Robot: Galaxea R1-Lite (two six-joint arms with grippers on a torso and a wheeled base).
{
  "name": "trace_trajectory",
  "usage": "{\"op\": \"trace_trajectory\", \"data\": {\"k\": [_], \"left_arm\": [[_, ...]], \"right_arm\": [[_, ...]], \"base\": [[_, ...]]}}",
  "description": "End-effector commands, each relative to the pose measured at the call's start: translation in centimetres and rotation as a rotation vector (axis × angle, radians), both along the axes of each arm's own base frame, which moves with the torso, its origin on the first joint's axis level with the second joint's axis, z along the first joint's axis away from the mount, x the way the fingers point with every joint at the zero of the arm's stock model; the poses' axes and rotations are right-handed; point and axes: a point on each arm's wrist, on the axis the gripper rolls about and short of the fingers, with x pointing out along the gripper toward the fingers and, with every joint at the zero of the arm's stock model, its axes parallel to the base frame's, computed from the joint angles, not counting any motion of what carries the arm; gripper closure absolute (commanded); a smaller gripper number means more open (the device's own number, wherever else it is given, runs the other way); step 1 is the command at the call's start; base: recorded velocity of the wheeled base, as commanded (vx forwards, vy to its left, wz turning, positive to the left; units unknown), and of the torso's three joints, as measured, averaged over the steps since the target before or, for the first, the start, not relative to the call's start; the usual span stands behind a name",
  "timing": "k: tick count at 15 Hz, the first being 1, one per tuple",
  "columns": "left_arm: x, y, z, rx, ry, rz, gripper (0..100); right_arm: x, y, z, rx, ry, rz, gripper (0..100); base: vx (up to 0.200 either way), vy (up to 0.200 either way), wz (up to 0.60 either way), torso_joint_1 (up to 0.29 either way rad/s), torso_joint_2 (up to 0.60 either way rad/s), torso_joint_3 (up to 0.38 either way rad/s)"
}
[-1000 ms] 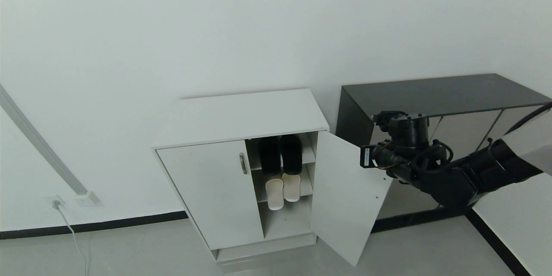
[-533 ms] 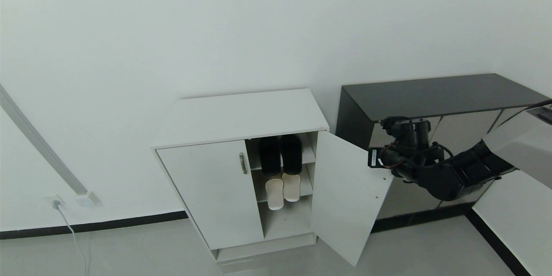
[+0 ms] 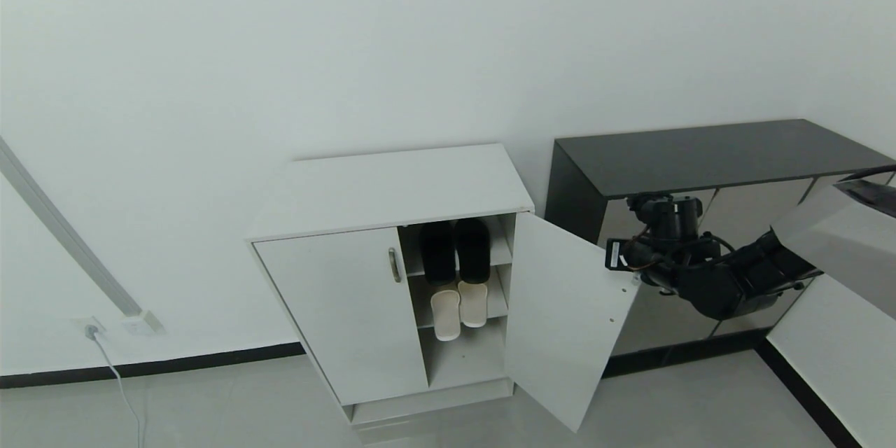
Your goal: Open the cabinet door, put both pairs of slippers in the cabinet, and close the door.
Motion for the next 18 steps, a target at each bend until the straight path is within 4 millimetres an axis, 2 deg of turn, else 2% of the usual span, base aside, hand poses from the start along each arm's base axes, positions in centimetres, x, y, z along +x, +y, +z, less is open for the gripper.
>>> {"op": "trace_trajectory", "data": {"k": [1, 7, 10, 15, 16, 18], "left_arm": [[0.0, 0.0, 0.0, 0.0, 0.0, 0.0, 100], [0.0, 0.0, 0.0, -0.001, 0.0, 0.0, 100], [0.0, 0.0, 0.0, 0.0, 0.0, 0.0, 100], [0.0, 0.0, 0.0, -0.001, 0.0, 0.0, 100], [0.0, 0.0, 0.0, -0.001, 0.0, 0.0, 100], [0.0, 0.0, 0.0, -0.001, 0.0, 0.0, 100]], "right_arm": [[0.2, -0.2, -0.4, -0.003, 0.007, -0.006, 100], [0.1, 0.0, -0.8, -0.01, 0.023, -0.002, 100], [-0.6, 0.9, -0.9, -0.015, 0.036, 0.023, 100], [-3.2, 3.4, -0.2, -0.021, 0.047, 0.1, 100], [-4.7, 4.9, 0.0, -0.027, 0.053, 0.145, 100], [-6.5, 6.5, 0.4, -0.03, 0.055, 0.2, 100]], "base": [[0.0, 0.0, 0.0, 0.0, 0.0, 0.0], [0.0, 0.0, 0.0, 0.0, 0.0, 0.0], [0.0, 0.0, 0.0, 0.0, 0.0, 0.0], [0.0, 0.0, 0.0, 0.0, 0.0, 0.0], [0.0, 0.0, 0.0, 0.0, 0.0, 0.0], [0.0, 0.0, 0.0, 0.0, 0.0, 0.0]]}}
